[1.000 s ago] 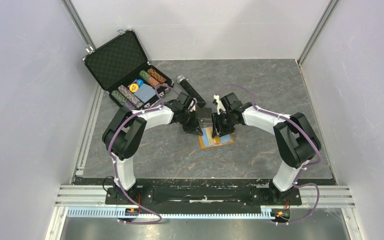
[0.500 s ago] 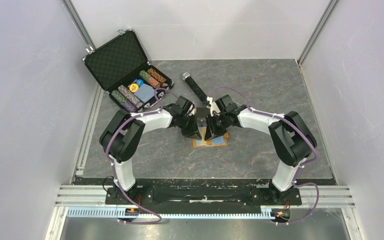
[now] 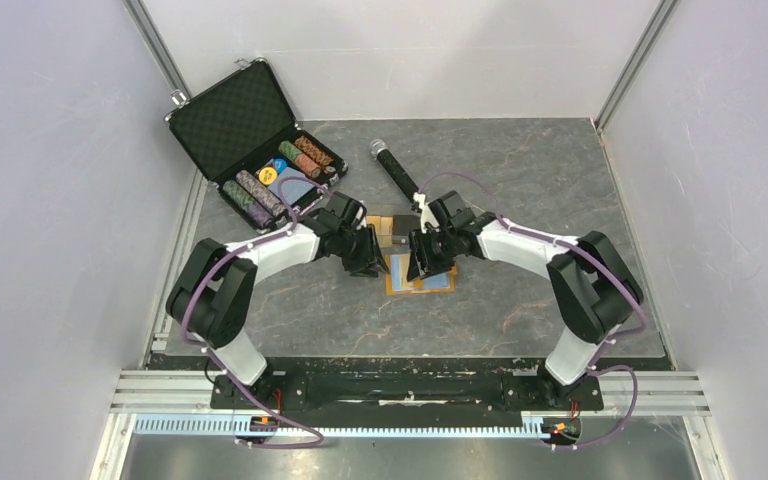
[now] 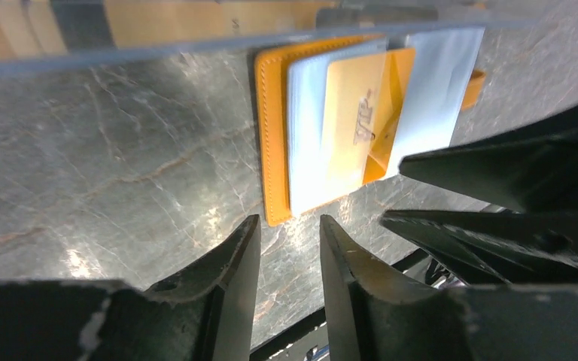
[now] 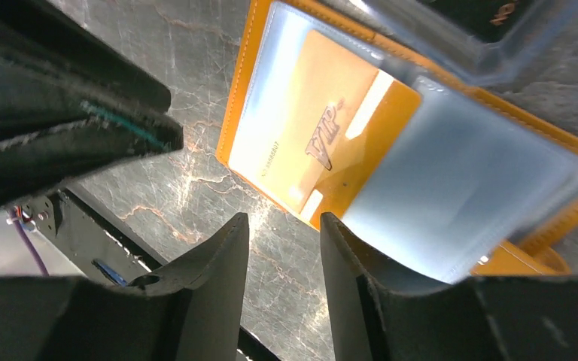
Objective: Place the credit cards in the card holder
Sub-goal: Insert the credit card into the card holder.
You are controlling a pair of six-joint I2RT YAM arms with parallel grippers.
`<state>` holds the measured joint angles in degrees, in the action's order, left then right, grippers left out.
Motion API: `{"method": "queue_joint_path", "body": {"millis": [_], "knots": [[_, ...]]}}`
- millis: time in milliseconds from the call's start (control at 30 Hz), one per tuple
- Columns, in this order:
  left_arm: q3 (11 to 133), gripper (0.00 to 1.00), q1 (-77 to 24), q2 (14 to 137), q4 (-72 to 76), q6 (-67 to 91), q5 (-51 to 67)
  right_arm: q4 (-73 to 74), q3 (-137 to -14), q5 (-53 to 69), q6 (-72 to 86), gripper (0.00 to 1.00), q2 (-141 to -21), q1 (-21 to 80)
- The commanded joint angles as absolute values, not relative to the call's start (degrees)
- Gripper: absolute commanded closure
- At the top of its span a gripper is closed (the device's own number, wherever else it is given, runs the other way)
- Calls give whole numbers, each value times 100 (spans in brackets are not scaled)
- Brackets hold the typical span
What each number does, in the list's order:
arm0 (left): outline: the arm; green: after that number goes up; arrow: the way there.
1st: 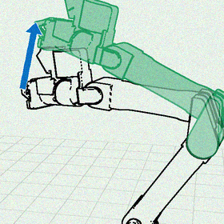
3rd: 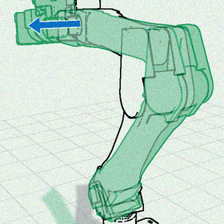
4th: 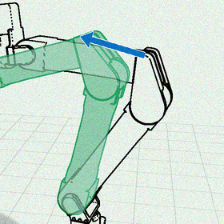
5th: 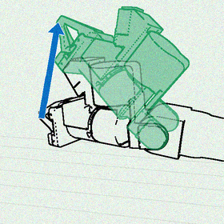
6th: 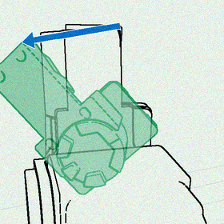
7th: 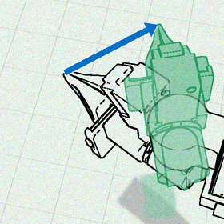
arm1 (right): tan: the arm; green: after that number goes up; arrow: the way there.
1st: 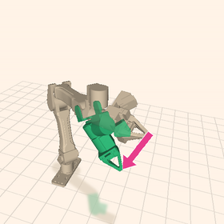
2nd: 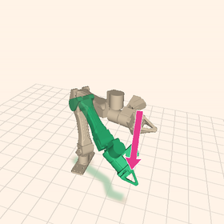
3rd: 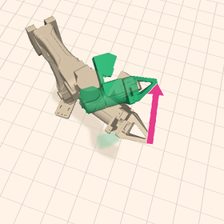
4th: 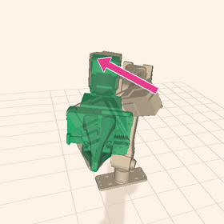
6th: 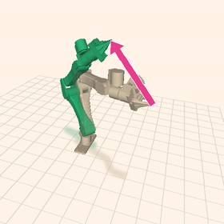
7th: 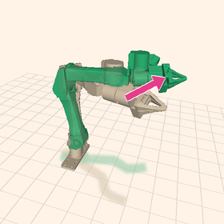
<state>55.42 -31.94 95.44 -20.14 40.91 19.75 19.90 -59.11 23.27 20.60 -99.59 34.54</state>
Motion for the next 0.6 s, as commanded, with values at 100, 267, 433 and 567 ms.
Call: {"method": "queue_joint_path", "body": {"millis": [100,267,433,567], "knots": [[5495,58,-3023,9916,-1224,4612,2405,2043,-5949,1651,2184,55,-9532,3205],[5363,59,-3036,10253,-891,4863,2431,2022,-5931,1917,2188,57,-9935,3190],[5271,61,-3096,10380,-786,4919,2490,1904,-5965,2270,2119,58,-10214,3266],[5180,65,-3262,10307,-640,5040,2569,1682,-6082,2664,2138,58,-10340,3448]]}}
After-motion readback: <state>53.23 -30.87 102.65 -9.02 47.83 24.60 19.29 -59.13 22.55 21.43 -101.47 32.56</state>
